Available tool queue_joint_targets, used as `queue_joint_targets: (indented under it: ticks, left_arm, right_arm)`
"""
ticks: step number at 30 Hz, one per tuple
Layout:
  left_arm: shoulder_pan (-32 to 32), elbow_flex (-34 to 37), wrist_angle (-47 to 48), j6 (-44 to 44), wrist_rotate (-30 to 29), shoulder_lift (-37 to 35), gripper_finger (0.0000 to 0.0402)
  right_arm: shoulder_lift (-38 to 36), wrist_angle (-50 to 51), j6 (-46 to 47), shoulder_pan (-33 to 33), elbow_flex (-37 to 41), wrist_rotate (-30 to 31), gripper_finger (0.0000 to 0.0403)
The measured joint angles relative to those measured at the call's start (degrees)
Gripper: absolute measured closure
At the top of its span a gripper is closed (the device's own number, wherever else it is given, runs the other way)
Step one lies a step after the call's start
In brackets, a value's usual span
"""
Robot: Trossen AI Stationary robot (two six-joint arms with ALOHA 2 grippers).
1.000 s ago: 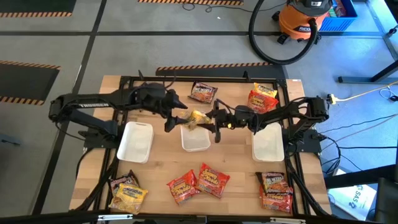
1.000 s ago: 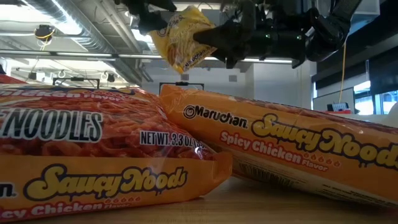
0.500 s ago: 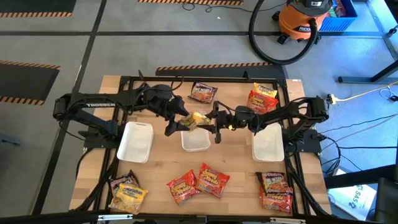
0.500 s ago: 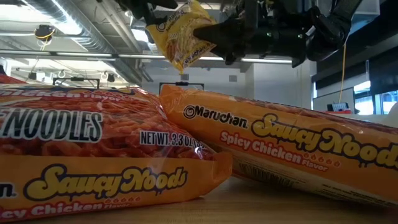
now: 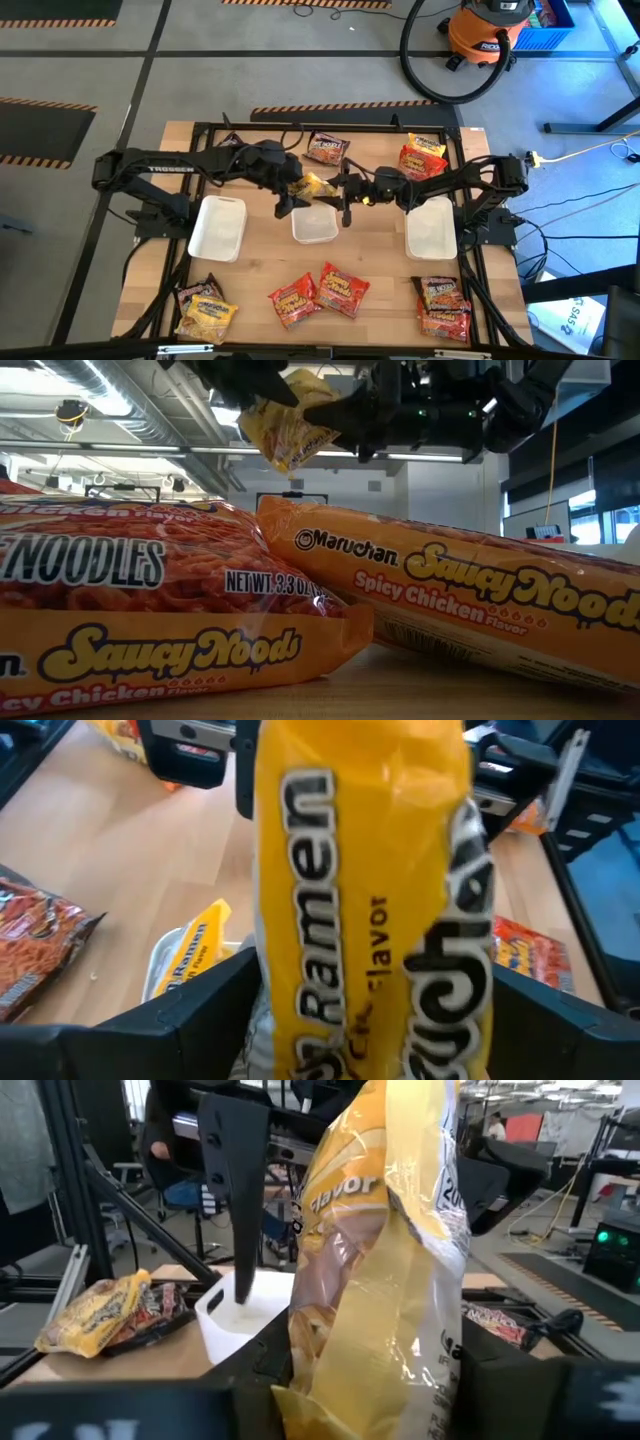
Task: Sort Maruchan noodles
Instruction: Put the top left yellow noodle pack into the center white bin
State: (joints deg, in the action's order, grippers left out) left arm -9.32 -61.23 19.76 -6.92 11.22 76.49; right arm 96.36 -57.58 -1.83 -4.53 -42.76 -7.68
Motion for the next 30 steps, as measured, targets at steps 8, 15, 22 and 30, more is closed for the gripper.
queue_joint_targets:
  ticks: [8, 15, 22, 30]
  left_arm:
    - [-0.1, 0.0, 0.0, 1.1, -1.9, 0.1, 0.0169]
    - [-0.1, 0.0, 0.2, 2.3, -2.1, 0.1, 0.0238]
    - [-0.2, 0.0, 0.9, 4.1, -2.5, 0.1, 0.0261]
    - [-0.1, -0.1, 4.6, 6.0, -5.1, 0.1, 0.0262]
  right_arm:
    - [0.0, -0.3, 0.0, 0.0, 0.0, -0.4, 0.0278]
    - [0.0, -0.3, 0.0, 0.0, 0.0, -0.4, 0.027]
    - [-0.5, 2.5, -1.3, 0.0, -0.2, -0.8, 0.0175]
    - [-10.6, 24.1, -4.0, 0.0, -0.2, 0.7, 0.0106]
